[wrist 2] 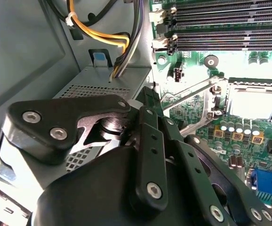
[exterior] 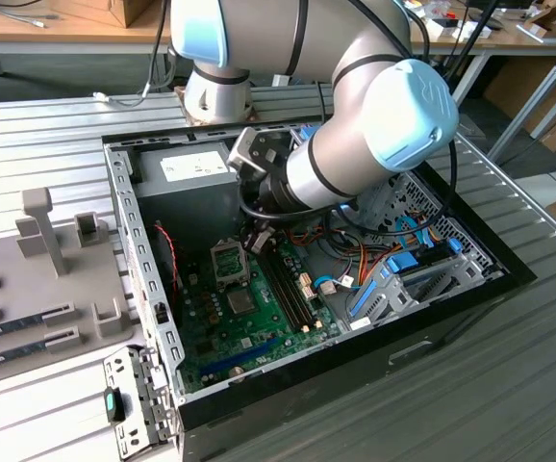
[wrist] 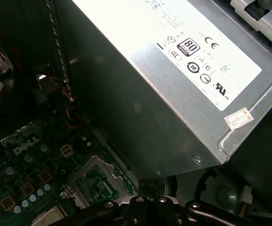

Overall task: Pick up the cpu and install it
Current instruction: 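Close the cpu cover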

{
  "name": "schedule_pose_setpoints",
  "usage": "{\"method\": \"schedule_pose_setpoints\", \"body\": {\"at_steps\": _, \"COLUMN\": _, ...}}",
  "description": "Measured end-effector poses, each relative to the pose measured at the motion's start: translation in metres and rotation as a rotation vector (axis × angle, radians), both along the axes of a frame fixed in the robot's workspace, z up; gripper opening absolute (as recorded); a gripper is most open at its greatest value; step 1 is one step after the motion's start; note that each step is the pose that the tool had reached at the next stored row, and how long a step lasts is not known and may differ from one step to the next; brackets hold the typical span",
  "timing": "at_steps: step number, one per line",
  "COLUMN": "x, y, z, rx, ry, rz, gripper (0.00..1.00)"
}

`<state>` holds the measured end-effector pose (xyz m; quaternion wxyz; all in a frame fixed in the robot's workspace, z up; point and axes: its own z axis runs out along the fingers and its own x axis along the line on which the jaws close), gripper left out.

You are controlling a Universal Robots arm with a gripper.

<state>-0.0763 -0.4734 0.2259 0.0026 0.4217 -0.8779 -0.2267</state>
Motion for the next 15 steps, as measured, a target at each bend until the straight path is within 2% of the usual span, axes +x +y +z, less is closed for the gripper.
{"method": "schedule_pose_setpoints", "body": {"at_steps": 6, "x": 0.0000, "y": -0.0008, "z": 0.0012, "rx": 0.0036, "ry": -0.0001, "rz": 0.001, "gripper": 0.11}}
{"method": "schedule_pose_setpoints", "body": {"at_steps": 12, "x": 0.0001, "y": -0.0022, "z": 0.0037, "rx": 0.0129, "ry": -0.0002, "rz": 0.001, "gripper": 0.11}}
{"method": "schedule_pose_setpoints", "body": {"at_steps": 14, "x": 0.0001, "y": -0.0067, "z": 0.0037, "rx": 0.0148, "ry": -0.0002, "rz": 0.002, "gripper": 0.11}}
{"method": "schedule_pose_setpoints", "body": {"at_steps": 15, "x": 0.0001, "y": -0.0075, "z": 0.0038, "rx": 0.0148, "ry": -0.0002, "rz": 0.002, "gripper": 0.11}}
